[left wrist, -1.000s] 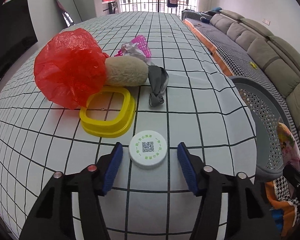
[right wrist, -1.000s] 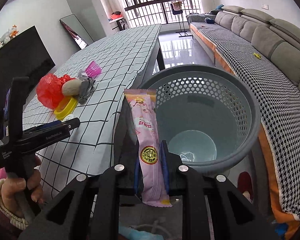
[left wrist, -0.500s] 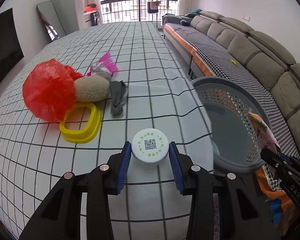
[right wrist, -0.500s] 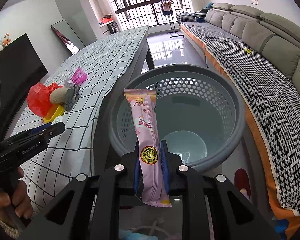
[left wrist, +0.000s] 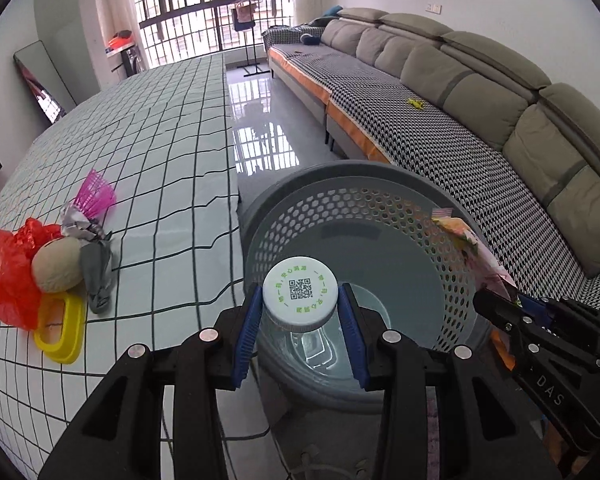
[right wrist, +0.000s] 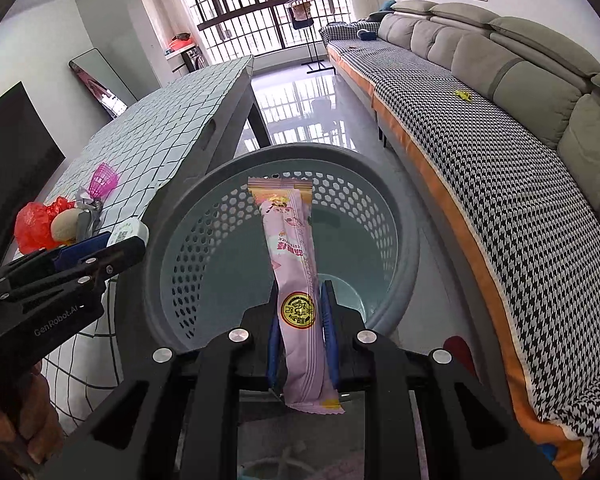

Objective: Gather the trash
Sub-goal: 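Carry wrapper and lid over the grey basket and open both grippers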

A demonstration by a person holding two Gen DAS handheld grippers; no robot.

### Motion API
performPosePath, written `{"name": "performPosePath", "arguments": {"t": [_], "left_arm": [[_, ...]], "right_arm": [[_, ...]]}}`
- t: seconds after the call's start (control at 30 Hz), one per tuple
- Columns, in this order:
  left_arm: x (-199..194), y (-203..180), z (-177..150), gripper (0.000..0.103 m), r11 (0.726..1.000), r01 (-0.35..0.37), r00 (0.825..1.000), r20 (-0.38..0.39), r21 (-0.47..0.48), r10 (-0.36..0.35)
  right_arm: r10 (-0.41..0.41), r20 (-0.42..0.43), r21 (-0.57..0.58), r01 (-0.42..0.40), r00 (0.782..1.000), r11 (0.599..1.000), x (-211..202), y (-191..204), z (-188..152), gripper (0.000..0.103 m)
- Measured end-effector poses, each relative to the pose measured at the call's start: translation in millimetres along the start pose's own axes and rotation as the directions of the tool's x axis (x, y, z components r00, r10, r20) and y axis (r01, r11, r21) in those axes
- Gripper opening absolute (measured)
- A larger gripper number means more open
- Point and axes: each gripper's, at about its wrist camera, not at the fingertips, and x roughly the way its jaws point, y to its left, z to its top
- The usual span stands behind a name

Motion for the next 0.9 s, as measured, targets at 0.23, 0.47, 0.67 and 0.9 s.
{"name": "performPosePath", "arguments": {"t": [0.23, 0.47, 0.67, 0.9], "left_arm": [[22.8, -4.3, 3.9, 0.039, 1.0, 0.005, 0.999, -0.041, 0.001, -0.005], [24.5, 1.1, 5.2, 0.054, 1.0, 0.005, 0.999, -0.043, -0.019, -0.006], [20.8, 2.0, 6.5, 0.061, 1.0, -0.006, 0.999, -0.036, -0.024, 0.005], [19.7, 1.9, 4.5, 0.062, 1.0, -0.017, 0.999, -0.037, -0.026, 0.016]], "right_arm": [[0.008, -0.034, -0.011, -0.008, 0.999, 1.0, 15.3, -4.2, 6.7, 0.018], [0.0, -0.032, -0.02, 0.0, 0.999, 1.0, 17.8, -1.8, 8.3, 0.034], [-0.008, -0.014, -0.005, 0.008, 1.0, 1.0, 12.9, -5.9, 10.4, 0.047], [-0.012, -0.022, 0.011, 0.013, 1.0, 1.0, 14.2, -9.1, 6.1, 0.047]]}}
